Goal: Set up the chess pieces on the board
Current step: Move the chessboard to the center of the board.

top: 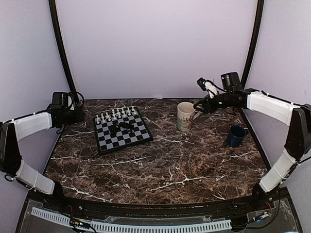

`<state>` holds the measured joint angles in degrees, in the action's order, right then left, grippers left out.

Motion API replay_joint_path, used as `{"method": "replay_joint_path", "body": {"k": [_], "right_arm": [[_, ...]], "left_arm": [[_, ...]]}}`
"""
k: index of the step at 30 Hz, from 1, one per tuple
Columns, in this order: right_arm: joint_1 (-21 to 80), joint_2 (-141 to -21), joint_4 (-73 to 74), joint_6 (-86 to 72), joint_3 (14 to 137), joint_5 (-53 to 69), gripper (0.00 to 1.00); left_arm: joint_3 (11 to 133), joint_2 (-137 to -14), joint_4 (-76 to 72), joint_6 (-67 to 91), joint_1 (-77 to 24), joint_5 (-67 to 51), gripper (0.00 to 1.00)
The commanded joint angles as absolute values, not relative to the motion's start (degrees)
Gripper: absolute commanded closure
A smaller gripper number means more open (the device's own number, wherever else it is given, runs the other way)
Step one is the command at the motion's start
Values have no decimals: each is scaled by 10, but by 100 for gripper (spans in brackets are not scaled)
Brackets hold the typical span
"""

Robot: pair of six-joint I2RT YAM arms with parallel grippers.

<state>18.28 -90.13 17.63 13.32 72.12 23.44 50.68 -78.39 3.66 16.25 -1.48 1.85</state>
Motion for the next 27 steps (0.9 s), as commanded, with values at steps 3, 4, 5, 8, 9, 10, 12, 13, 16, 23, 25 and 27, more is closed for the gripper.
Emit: {"method": "replay_joint_path", "body": {"k": [3,4,5,8,9,10,12,13,16,23,25,27], "right_arm": [[295,-995,189,172,789,246,52],[310,-1010,190,172,801,243,53],[326,-1025,189,171,811,237,54],[360,-1076,183,150,850,205,53],[366,-1097,186,142,870,196,53],[371,-1115,190,132,889,191,53],[376,-1153,192,109,925,184,53],[377,-1170,191,96,946,182,52],[378,-1225,202,64,1000,190,52],[378,-1324,252,-7,1110,201,56],[378,-1341,259,-27,1128,209,56],[378,-1349,261,-45,1134,216,56]], "left_arm": [[523,-837,49,278,23,-81,49],[522,-847,39,296,30,-98,49],[522,-859,26,315,37,-116,49],[533,-910,0,358,51,-170,53],[538,-926,-7,369,53,-186,55],[541,-941,-15,378,54,-199,56],[541,-965,-37,398,56,-229,58],[538,-973,-50,405,56,-236,58],[525,-990,-83,420,56,-261,59],[512,-1021,-110,434,55,-287,61],[509,-1024,-112,437,54,-288,62],[508,-1024,-109,434,51,-285,62]]}}
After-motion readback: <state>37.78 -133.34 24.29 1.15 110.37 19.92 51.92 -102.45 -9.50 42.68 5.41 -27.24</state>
